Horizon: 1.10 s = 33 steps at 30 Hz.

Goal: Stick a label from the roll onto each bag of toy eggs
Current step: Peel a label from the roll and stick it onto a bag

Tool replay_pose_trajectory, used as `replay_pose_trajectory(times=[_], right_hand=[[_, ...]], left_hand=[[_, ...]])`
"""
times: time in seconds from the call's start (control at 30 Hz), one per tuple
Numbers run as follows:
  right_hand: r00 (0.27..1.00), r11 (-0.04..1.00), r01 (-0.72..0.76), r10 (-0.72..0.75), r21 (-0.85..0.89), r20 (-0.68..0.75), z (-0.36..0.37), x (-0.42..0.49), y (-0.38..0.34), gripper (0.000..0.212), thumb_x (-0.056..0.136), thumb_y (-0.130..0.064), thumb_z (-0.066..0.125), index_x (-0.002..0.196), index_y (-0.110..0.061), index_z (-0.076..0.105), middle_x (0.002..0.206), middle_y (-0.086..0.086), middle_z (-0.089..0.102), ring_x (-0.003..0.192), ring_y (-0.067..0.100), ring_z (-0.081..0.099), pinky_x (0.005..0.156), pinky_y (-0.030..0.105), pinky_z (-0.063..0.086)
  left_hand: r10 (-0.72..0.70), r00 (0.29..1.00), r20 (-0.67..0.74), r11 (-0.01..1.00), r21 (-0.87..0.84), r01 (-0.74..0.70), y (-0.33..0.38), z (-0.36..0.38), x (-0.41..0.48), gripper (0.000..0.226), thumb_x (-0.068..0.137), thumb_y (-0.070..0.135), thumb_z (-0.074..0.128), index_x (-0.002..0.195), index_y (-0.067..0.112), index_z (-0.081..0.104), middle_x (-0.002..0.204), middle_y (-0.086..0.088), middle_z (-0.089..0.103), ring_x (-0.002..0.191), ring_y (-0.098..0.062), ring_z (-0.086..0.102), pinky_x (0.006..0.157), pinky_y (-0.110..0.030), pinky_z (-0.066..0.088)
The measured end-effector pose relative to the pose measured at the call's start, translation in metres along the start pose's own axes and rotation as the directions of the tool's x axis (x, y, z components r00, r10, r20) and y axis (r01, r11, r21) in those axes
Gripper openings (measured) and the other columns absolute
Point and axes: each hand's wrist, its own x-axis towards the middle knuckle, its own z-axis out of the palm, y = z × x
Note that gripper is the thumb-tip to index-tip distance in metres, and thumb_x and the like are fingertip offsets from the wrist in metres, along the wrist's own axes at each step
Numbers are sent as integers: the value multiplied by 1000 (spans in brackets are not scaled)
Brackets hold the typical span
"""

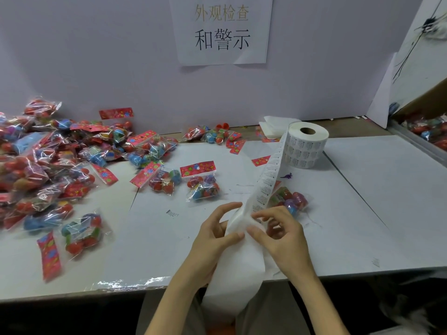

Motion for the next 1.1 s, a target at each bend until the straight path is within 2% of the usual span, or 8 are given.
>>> replay_pose_trajectory(times=[0.23, 0.4, 0.53, 0.7, 0.8, 0.87, 0.97, 1.1], right_hand=[[998, 999, -1, 3, 48, -57, 0, 2, 2, 14, 80, -16, 84, 76, -22, 72, 93, -8, 65, 84, 14, 63, 65, 15, 51], [993, 998, -27, 33, 58, -113, 2, 6, 5, 12, 86, -18, 79, 78, -25, 73, 86, -10, 70, 80, 11, 65, 68, 16, 50], [958, 979, -81, 129, 188, -258, 1, 7, 6, 10, 91, -28, 73, 82, -32, 75, 69, -15, 66, 66, 1, 59, 62, 13, 49], [905, 937, -59, 196, 344, -377, -3, 7, 5, 14, 92, -47, 65, 91, -34, 72, 69, -4, 62, 62, 11, 53, 62, 22, 50], [921, 953, -36, 149, 301, -361, 2, 5, 2, 24, 92, -55, 62, 93, -33, 69, 74, -4, 65, 60, 8, 54, 58, 18, 50], [927, 977, -19, 97, 211, -363, 5, 2, 0, 29, 91, -64, 59, 96, -36, 67, 80, -9, 67, 64, 8, 57, 60, 18, 51], [946, 999, 24, -14, 28, -325, 11, -1, -3, 28, 92, -65, 54, 101, -40, 64, 90, -16, 66, 79, 8, 62, 65, 13, 49], [979, 988, 82, -105, -132, -173, 17, -3, -4, 26, 95, -54, 48, 115, -40, 55, 103, -18, 62, 93, -2, 60, 70, 6, 47]], left_hand=[[49, 999, -7, 994, 103, -48, 1, 6, -2, 57, 84, 27, 78, 129, 55, 57, 129, 13, 67, 111, -25, 71, 84, -45, 64], [51, 998, -26, 989, 139, -47, 1, 7, -3, 60, 80, 34, 80, 129, 60, 55, 129, 18, 65, 114, -19, 69, 86, -44, 63], [69, 996, -49, 991, 122, -62, -2, 5, -4, 65, 86, 26, 78, 135, 59, 50, 130, 19, 65, 114, -15, 69, 85, -39, 63], [145, 975, -169, 988, 69, -135, 0, 7, -2, 80, 68, 53, 81, 138, 66, 44, 142, 35, 51, 131, 6, 53, 104, -25, 50], [182, 965, -188, 983, 46, -176, 4, 7, -4, 57, 73, 58, 71, 129, 57, 62, 150, 34, 46, 143, 6, 38, 115, -30, 32], [188, 978, -87, 979, 92, -180, 6, 8, -8, 45, 78, 58, 64, 120, 45, 74, 153, 29, 46, 145, 5, 35, 117, -32, 27], [159, 985, 71, 972, 162, -169, 9, 11, -12, 44, 86, 57, 59, 124, 41, 73, 156, 27, 43, 147, 5, 33, 118, -35, 23], [126, 985, 117, 973, 179, -145, 11, 10, -12, 47, 90, 59, 55, 132, 43, 68, 156, 27, 42, 148, 4, 32, 123, -43, 18]])
